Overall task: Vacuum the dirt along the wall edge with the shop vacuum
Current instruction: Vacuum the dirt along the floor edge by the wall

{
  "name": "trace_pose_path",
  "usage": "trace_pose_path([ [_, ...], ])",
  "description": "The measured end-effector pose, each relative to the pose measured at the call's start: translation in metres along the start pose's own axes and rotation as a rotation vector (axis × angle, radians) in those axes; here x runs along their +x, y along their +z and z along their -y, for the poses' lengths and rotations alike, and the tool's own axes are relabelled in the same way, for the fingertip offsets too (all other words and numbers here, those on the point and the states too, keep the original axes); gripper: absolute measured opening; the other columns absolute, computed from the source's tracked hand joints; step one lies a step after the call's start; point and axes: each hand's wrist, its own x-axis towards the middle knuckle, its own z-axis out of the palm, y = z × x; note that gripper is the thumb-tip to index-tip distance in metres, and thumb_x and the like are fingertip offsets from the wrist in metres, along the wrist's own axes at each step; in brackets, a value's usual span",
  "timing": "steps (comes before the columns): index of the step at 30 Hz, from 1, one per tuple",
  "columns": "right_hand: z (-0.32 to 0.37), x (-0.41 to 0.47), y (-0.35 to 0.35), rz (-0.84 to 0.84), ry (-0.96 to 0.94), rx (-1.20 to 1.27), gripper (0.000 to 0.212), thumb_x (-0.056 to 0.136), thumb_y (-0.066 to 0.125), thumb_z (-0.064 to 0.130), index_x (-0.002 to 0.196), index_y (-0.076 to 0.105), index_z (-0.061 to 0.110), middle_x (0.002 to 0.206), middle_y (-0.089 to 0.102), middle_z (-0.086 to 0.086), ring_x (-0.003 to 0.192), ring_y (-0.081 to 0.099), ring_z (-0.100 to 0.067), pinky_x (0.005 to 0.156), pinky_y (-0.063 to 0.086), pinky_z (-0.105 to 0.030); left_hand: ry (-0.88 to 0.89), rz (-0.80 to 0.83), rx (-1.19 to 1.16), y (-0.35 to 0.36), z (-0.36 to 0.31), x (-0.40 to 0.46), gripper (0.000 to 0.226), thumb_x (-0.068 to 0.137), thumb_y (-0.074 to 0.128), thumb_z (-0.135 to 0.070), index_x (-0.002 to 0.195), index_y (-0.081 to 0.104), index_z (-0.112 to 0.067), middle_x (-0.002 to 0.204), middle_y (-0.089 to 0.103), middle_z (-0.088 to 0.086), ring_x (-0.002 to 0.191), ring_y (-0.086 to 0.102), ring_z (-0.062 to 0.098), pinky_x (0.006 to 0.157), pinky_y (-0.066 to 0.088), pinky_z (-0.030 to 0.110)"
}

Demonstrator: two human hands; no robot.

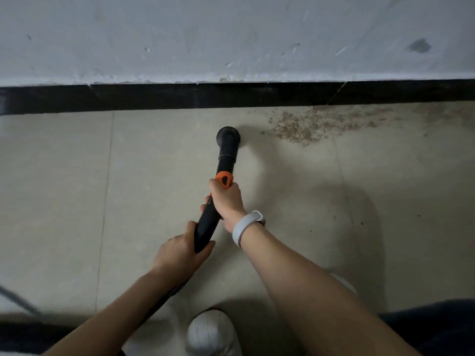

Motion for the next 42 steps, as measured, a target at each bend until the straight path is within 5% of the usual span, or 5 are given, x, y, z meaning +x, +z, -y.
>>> trace_pose_path([
  [11,0.024,0.013,-0.149,-0.35,-0.059,0.175,0.012,0.089,0.056,0.017,0.084,0.049,0.009,0.065,0.053,-0.008,0.057,0.054,-0.021,0.051,0.052,-0.028,0.35,0.332,0.064,0.042,-0.116,0.054,0.04,0.091,0.047,-0.049,0.113,0.037,-0.017,0.096,0.065,0.008,0.084,0.062,0.028,0.067,0.046,0.03],
  [19,0.036,0.031,-0.105,-0.23,-0.062,0.185,0.011,0.089,0.055,0.013,0.087,0.045,0.009,0.061,0.046,-0.005,0.049,0.049,-0.016,0.048,0.052,-0.027,0.211,0.185,-0.022,0.029,-0.085,0.064,0.036,0.09,0.05,-0.046,0.107,0.038,-0.017,0.087,0.064,0.007,0.079,0.062,0.03,0.064,0.044,0.033],
  [26,0.053,0.043,-0.053,-0.054,-0.072,0.035,0.026,0.089,0.055,0.014,0.112,0.044,0.007,0.066,0.048,-0.005,0.05,0.051,-0.016,0.047,0.053,-0.028,0.012,0.012,-0.155,0.016,-0.06,0.064,0.032,0.089,0.055,-0.04,0.095,0.031,-0.019,0.082,0.062,0.011,0.081,0.062,0.035,0.059,0.036,0.032],
  [36,0.06,0.057,-0.056,0.058,-0.026,0.042,0.011,0.088,0.053,0.016,0.091,0.044,0.011,0.065,0.05,-0.006,0.054,0.053,-0.02,0.046,0.051,-0.021,-0.01,-0.007,-0.014,0.016,-0.062,0.081,0.032,0.091,0.05,-0.04,0.096,0.027,-0.019,0.082,0.061,0.008,0.08,0.062,0.036,0.059,0.036,0.031],
  [42,0.067,0.065,-0.084,-0.013,0.018,0.137,0.013,0.088,0.055,0.014,0.082,0.045,0.009,0.061,0.049,-0.008,0.055,0.052,-0.021,0.057,0.054,-0.032,0.123,0.068,0.104,0.014,-0.081,0.095,0.031,0.092,0.047,-0.04,0.104,0.033,-0.016,0.095,0.066,0.01,0.085,0.063,0.033,0.061,0.035,0.03],
])
